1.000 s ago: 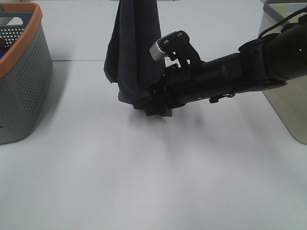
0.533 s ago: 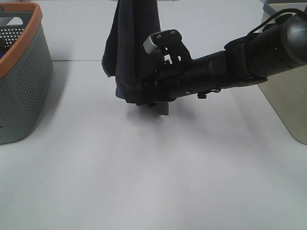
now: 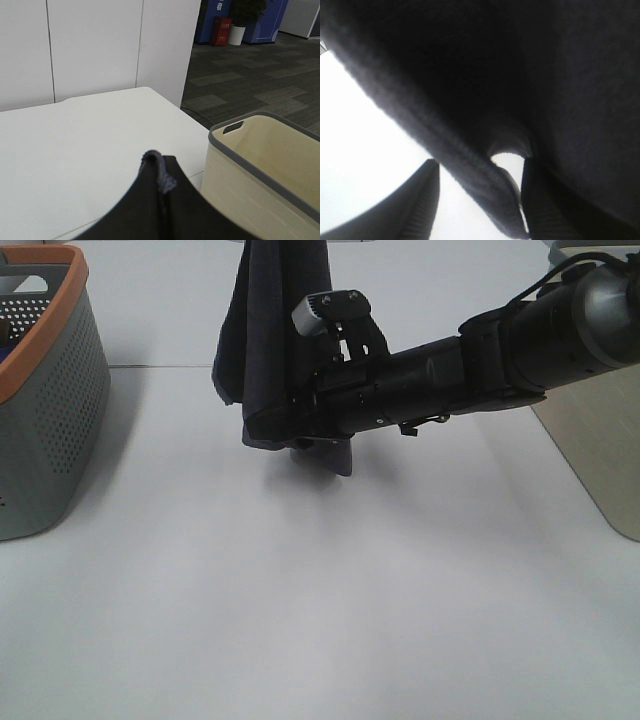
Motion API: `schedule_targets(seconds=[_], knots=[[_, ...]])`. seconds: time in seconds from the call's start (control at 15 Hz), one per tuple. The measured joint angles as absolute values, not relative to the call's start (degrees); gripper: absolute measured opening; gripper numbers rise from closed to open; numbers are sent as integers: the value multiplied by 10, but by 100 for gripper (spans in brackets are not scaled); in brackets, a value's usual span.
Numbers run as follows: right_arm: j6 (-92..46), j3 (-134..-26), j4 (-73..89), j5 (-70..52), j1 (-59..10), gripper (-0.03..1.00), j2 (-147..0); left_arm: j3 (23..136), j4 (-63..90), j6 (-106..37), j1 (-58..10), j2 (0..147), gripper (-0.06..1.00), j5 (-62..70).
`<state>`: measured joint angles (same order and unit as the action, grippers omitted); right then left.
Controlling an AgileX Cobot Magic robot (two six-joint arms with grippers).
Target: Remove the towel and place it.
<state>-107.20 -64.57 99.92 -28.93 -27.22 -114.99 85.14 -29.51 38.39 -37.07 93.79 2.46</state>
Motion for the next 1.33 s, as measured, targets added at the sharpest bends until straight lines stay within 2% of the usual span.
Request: schedule_targets(seconds=[0.13,0.33,0.53,0.8,1.33], knots=[[-1071,-646,999,-289,-272,51,-1159,851,-292,384,-371,938,0,25],[-1071,-646,999,-290,-272,39,-1172,851,-291,384,-371,938,0,24],[-1051,-646,999,-294,-272,2,-1172,851,-291,384,-371,938,0,24],[-955,-646,944,-298,-272,2,-1172,851,-291,384,-371,938,0,25],[-624,-646,480,-297,-272,2,-996,851,-285,384,-315,897,0,98]])
